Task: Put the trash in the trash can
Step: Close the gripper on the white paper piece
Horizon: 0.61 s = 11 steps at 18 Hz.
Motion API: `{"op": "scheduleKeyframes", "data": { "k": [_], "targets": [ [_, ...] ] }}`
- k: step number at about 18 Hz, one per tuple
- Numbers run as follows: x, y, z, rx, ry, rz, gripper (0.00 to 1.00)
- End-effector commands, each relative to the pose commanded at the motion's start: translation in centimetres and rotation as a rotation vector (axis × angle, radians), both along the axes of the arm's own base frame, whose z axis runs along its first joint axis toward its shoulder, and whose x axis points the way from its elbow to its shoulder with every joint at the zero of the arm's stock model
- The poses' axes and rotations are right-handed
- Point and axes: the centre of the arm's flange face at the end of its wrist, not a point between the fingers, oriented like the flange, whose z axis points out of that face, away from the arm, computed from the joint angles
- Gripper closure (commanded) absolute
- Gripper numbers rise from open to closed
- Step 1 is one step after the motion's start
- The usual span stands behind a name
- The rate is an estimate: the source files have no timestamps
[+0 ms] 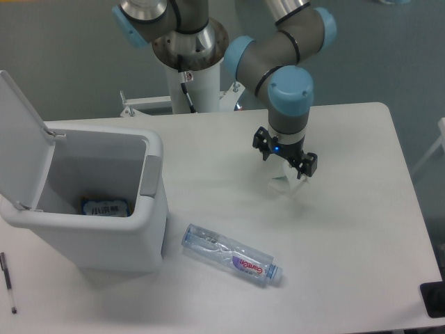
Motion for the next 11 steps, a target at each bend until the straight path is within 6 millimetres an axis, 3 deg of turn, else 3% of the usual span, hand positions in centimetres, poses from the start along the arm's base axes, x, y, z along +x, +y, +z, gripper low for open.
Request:
{"op": "scheduleKeyframes", "data": {
  "k": [3, 6, 11],
  "targets": [
    [0.03, -0.60, -0.58, -0.058, 0.018, 0.010, 0.00],
    [-0.10, -0.57, -0.54, -0.053, 0.017, 0.012, 0.35],
    [-0.13, -0.64, -0.48, -0.053, 0.017, 0.013, 0.75]
  ]
}}
